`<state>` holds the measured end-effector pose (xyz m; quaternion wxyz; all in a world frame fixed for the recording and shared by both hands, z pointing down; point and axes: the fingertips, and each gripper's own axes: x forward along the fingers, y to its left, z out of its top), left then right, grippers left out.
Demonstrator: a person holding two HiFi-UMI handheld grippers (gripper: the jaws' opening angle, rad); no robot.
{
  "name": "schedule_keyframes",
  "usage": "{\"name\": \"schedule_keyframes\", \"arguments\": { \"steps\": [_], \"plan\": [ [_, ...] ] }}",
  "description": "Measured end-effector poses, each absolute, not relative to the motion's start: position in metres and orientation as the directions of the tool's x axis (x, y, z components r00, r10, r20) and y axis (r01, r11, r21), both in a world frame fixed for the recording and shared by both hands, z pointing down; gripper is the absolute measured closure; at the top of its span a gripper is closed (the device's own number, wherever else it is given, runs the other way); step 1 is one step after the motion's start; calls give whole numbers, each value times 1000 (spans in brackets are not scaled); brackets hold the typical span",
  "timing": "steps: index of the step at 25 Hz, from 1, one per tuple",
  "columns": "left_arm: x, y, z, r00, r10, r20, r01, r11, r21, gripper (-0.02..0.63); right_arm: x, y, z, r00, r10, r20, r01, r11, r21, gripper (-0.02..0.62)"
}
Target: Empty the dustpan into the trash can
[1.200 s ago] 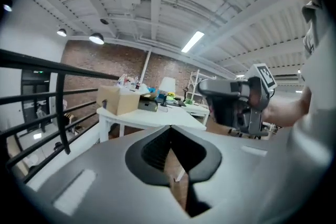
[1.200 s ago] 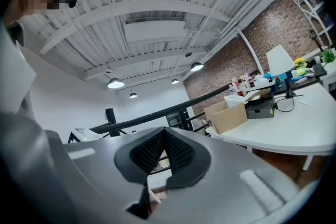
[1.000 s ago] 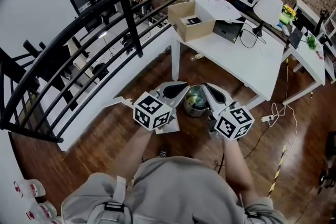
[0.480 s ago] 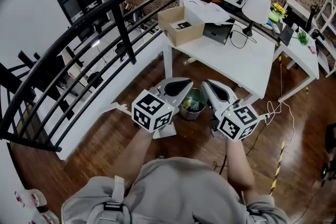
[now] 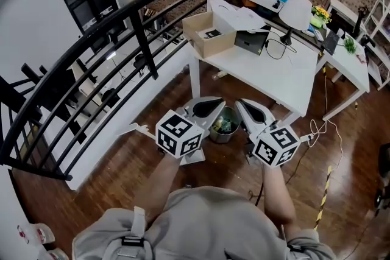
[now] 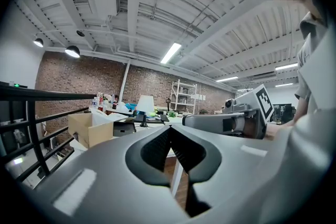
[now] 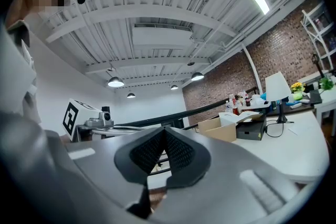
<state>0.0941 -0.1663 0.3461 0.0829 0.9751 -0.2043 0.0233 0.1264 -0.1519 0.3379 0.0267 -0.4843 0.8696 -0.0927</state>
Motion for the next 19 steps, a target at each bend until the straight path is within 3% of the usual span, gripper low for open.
{"name": "schedule_keyframes", "arguments": {
  "steps": [19],
  "plan": [
    [94, -167, 348, 920, -379, 93, -390, -907, 158, 600, 128, -153, 336, -514, -857, 36, -846, 499, -188, 597]
  ]
}}
